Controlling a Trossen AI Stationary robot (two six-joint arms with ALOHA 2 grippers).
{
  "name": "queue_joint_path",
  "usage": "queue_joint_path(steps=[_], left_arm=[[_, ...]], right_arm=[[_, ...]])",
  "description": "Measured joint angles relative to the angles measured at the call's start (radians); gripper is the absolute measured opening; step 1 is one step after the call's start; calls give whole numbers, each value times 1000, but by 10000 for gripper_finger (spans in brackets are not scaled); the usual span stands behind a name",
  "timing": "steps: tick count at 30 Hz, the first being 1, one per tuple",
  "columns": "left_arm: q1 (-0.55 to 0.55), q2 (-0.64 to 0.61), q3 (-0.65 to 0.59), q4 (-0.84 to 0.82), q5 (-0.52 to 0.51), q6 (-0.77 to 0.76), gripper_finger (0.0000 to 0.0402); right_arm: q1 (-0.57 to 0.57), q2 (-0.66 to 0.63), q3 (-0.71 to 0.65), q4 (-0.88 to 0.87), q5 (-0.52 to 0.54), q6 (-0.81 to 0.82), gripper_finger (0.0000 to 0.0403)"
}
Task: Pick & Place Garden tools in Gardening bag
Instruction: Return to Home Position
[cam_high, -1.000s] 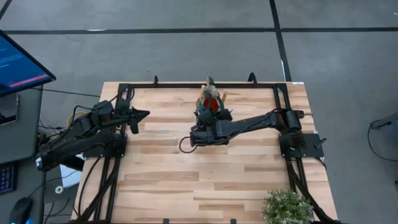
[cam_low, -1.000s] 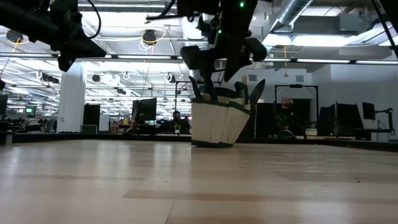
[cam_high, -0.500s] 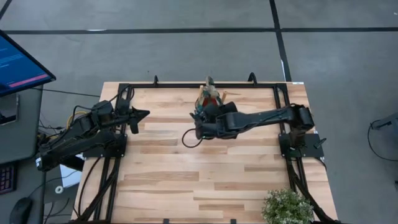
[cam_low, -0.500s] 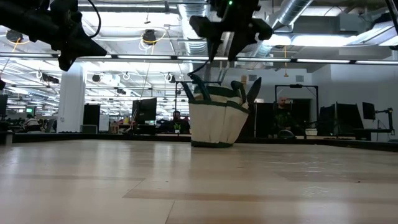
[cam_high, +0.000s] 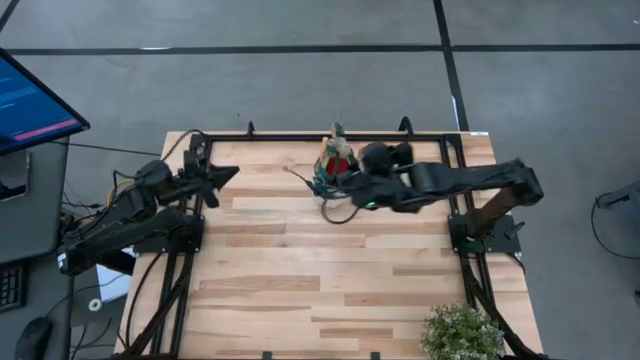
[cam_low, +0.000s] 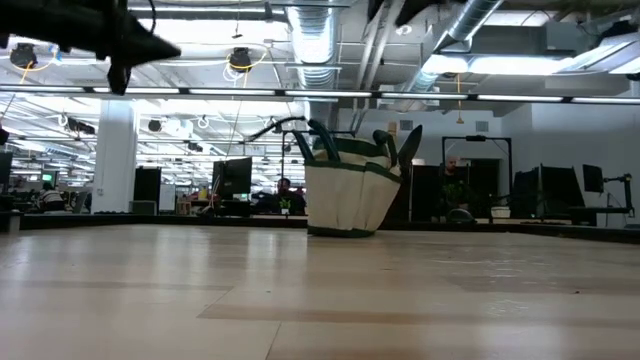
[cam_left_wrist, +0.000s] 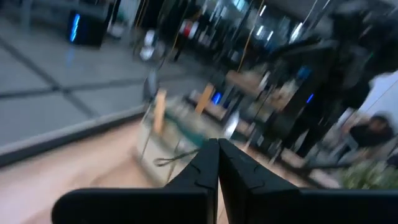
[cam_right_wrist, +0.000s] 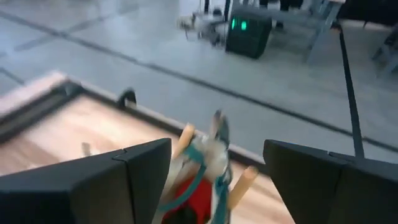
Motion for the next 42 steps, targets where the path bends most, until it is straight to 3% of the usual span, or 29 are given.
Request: queue_joint_path(steps=[10,16,20,24,35,42], left_arm=[[0,0,4,342,0,-134,4],[0,14,72,346,3,-150,4],[0,34,93,345,8,-93,4],[0,63,92,341,8,-71,4],[0,211,92,340,8,-68,4],[0,301,91,341,4,8,4]], right_arm=[[23,-264,0,3,3,-254,249],[22,-441,0,22,-104,-501,244],[18,-579,-51,46,-240,-603,227],[6,-751,-244,199,-348,-658,208],[5,-1288,-1023,931,-549,-736,158],[5,-1525,-1315,1151,-590,-739,127]])
